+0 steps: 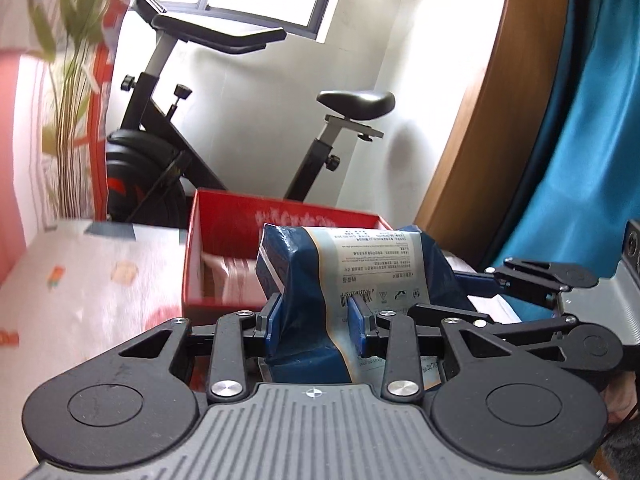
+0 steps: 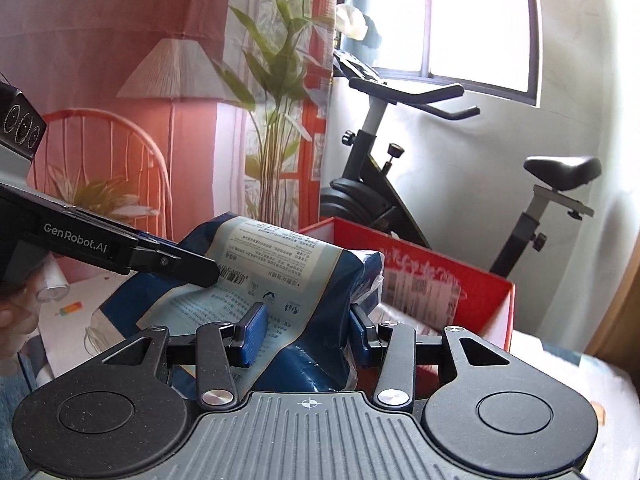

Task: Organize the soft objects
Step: 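Lift the blue packet with the left tool and carry it over the red box, then lower the blue packet into the red box and open the left tool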

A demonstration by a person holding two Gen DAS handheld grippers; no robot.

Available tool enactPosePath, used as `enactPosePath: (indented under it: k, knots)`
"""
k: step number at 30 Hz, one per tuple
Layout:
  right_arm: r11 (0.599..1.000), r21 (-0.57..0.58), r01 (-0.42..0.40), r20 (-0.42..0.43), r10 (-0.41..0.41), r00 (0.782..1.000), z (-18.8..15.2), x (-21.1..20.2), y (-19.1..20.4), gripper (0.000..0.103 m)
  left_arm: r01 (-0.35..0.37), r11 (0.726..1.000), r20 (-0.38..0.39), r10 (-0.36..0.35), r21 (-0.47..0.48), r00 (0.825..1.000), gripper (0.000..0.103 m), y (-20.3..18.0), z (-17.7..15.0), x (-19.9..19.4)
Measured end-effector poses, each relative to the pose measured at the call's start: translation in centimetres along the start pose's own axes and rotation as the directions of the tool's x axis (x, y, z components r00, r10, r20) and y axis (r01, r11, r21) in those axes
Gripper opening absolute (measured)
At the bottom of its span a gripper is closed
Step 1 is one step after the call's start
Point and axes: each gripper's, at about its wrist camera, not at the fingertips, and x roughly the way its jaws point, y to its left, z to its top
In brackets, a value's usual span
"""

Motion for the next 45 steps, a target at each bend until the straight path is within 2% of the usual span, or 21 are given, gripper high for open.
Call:
enactPosePath:
  k: [7, 13, 19, 22, 25, 27, 30, 33, 36, 38, 41, 45]
  knots:
    - [0.997, -0.079, -0.006, -0.044, 0.002, 0.999, 4.2, 4.2, -2.9, 0.041, -0.045, 0.998, -0.005, 0.045, 0.051, 0.999, 0.037, 0.9, 4.4, 4.2]
    - [0.99, -0.139, 0.013, -0.106, -0.028, 0.994, 5.9, 9.5, -5.8, 0.041, -0.088, 0.992, -0.028, 0.091, 0.093, 0.995, 0.036, 2.0, 7.1, 9.4]
    - [0.975, -0.214, 0.061, -0.132, -0.091, 0.987, 5.4, 14.9, -7.7, 0.04, -0.118, 0.987, -0.066, 0.126, 0.104, 0.99, 0.035, 3.3, 8.3, 14.1]
    - [0.972, -0.222, 0.072, -0.164, -0.11, 0.98, 4.7, 17.3, -8.5, 0.04, -0.13, 0.984, -0.109, 0.144, 0.123, 0.984, 0.034, 3.7, 8.2, 16.2]
    - [0.967, -0.244, 0.067, -0.234, -0.126, 0.964, 3.6, 19.5, -8.8, 0.038, -0.124, 0.981, -0.164, 0.149, 0.152, 0.975, 0.033, 3.9, 7.4, 17.5]
    - [0.962, -0.268, 0.049, -0.299, -0.132, 0.945, 3.0, 20.8, -8.7, 0.038, -0.125, 0.977, -0.205, 0.16, 0.174, 0.966, 0.033, 4.2, 6.8, 18.2]
    - [0.968, -0.252, 0.001, -0.376, -0.099, 0.921, 2.9, 21.9, -8.9, 0.038, -0.13, 0.978, -0.237, 0.168, 0.166, 0.957, 0.033, 4.8, 6.3, 18.7]
    - [0.977, -0.209, -0.038, -0.443, -0.059, 0.895, 2.8, 22.8, -9.3, 0.038, -0.12, 0.981, -0.248, 0.156, 0.155, 0.956, 0.034, 5.0, 6.6, 18.6]
    - [0.986, -0.161, -0.035, -0.483, -0.048, 0.875, 2.9, 23.4, -9.9, 0.041, -0.13, 0.977, -0.235, 0.168, 0.168, 0.957, 0.039, 4.8, 6.8, 18.0]
    - [0.992, -0.123, -0.008, -0.483, -0.053, 0.874, 3.3, 23.2, -10.5, 0.044, -0.134, 0.979, -0.22, 0.166, 0.154, 0.961, 0.043, 4.7, 6.9, 17.3]
    - [0.995, -0.097, 0.018, -0.458, -0.06, 0.887, 3.8, 21.7, -10.8, 0.048, -0.145, 0.979, -0.181, 0.17, 0.141, 0.969, 0.046, 4.6, 7.1, 16.1]
    - [0.994, -0.088, 0.058, -0.423, -0.089, 0.902, 4.4, 19.3, -11.0, 0.055, -0.174, 0.977, -0.122, 0.189, 0.125, 0.974, 0.056, 4.2, 7.6, 13.5]
